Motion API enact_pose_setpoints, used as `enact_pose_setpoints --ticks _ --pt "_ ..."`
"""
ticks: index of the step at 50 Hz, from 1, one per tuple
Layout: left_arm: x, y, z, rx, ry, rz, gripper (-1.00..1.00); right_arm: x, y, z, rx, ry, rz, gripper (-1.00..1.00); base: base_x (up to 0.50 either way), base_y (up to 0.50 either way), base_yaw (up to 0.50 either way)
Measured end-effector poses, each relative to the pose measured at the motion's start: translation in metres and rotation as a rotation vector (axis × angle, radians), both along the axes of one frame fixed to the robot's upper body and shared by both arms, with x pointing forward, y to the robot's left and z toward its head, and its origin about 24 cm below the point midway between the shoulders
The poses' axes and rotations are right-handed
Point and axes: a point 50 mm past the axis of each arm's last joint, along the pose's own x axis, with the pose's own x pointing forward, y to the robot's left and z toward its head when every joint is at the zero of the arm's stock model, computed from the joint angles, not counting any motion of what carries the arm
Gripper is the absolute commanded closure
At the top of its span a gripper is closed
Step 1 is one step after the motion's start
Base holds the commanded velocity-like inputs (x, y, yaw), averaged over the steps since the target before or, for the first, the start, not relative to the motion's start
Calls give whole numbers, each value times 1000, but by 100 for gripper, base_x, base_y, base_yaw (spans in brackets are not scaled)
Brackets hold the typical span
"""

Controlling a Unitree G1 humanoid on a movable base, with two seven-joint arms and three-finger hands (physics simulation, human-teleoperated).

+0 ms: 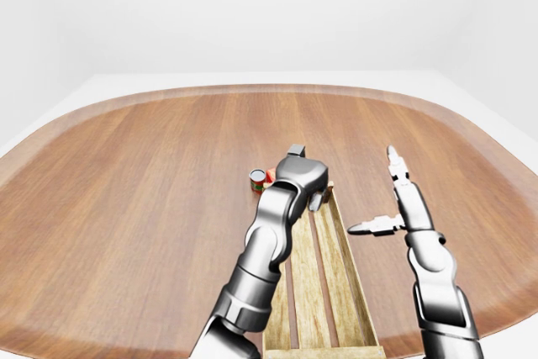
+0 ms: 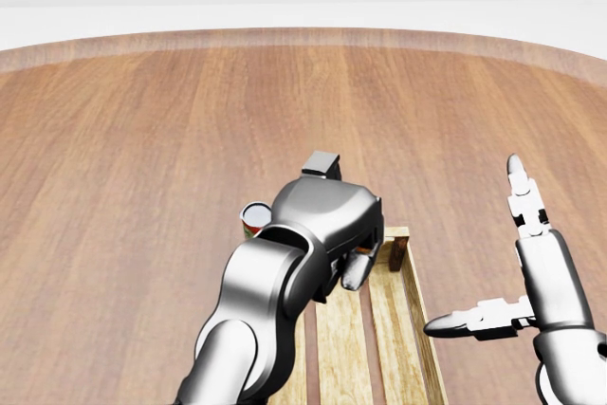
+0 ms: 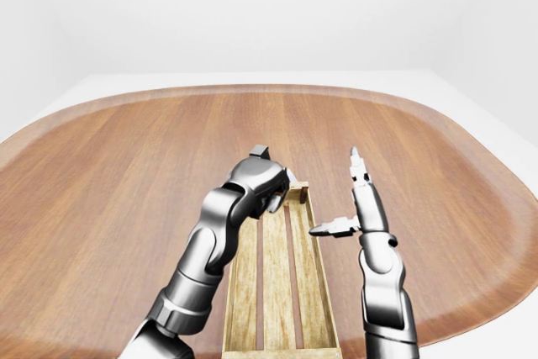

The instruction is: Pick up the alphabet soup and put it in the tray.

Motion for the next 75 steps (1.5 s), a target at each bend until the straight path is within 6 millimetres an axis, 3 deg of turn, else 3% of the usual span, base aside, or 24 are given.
enact_pose_setpoints --ticks 20,54,75 --pt "-6 -12 -19 2 87 -42 100 -1 -2 -2 5 6 -7 -100 0 0 0" --pt "3 -24 -79 -5 290 -63 100 -3 -4 -4 11 12 -15 -100 0 0 0" --pt "9 -17 -116 -45 359 7 100 -4 -5 -7 17 23 -22 -100 0 0 0"
